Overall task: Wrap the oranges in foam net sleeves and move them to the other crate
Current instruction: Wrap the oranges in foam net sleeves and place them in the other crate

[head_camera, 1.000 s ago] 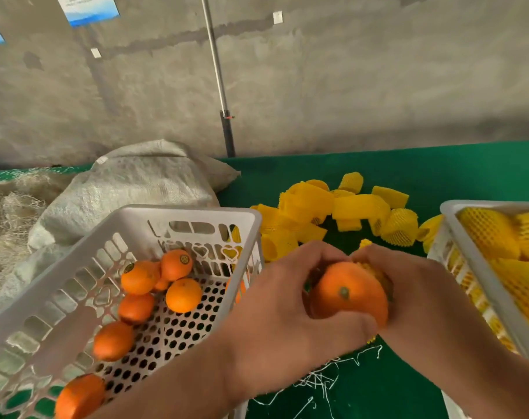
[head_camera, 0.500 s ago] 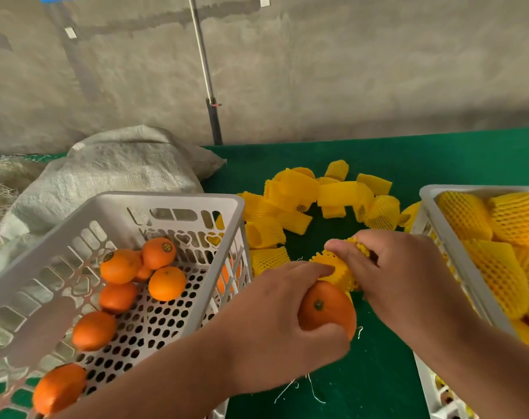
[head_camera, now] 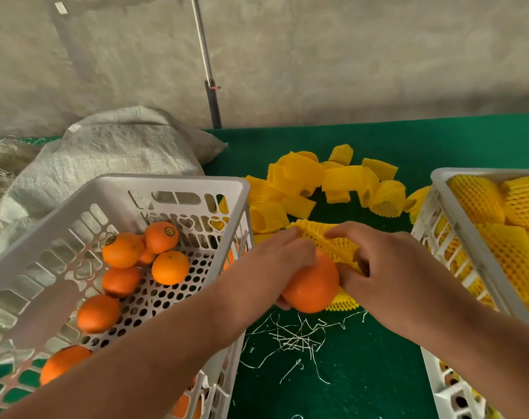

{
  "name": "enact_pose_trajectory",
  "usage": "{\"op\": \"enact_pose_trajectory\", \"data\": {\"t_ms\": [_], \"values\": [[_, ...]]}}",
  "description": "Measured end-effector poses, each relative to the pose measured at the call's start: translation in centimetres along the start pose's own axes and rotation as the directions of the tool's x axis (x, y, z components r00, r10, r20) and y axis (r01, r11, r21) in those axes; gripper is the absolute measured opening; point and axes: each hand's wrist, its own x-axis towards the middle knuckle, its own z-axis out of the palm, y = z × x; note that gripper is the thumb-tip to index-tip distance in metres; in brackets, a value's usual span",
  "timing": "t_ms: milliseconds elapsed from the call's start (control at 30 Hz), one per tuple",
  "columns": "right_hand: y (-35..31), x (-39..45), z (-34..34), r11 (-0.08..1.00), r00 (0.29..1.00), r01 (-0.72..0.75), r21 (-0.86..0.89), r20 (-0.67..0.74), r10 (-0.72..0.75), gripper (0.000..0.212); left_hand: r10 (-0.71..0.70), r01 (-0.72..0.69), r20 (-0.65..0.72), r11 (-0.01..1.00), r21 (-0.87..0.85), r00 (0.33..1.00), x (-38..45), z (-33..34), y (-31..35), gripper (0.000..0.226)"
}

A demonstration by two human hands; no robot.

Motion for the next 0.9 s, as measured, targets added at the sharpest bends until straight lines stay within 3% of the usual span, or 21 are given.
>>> {"op": "enact_pose_trajectory", "data": {"t_ms": [67,100,200,433,667,900], "values": [[-0.1,-0.2,0.1,0.998,0.999,0.002,-0.066,0.045,0.001,0.049,-0.103,0.091,-0.056,0.978,-0.186,0.993,0.9,-0.2,-0.3,0.058],[-0.1,-0.2,0.2,0.996,0.999,0.004,-0.093,0.049,0.001,0.049,-0.139,0.113,-0.081,0.955,-0.273,0.987,1.2,-0.3,-0.3,0.061],[-0.3,-0.5,0.2,0.982,0.999,0.012,-0.191,0.041,-0.004,0.048,-0.150,0.078,-0.117,0.879,-0.470,0.982,1.1,-0.9,-0.5,0.044],[-1.5,-0.5,0.0,0.967,0.987,0.148,-0.207,0.096,-0.130,0.081,-0.092,0.011,-0.116,0.830,-0.558,0.989,1.2,-1.7,-0.9,0.050],[-1.4,-0.5,-0.1,0.963,0.978,0.195,-0.184,0.114,-0.176,0.042,-0.048,-0.002,-0.056,0.747,-0.665,0.997,1.0,-2.3,-0.7,0.052],[-1.2,-0.4,0.4,0.958,0.971,0.179,-0.225,0.196,-0.136,0.044,0.003,-0.013,-0.016,0.699,-0.715,1.000,0.9,-2.6,-0.7,0.053]]}}
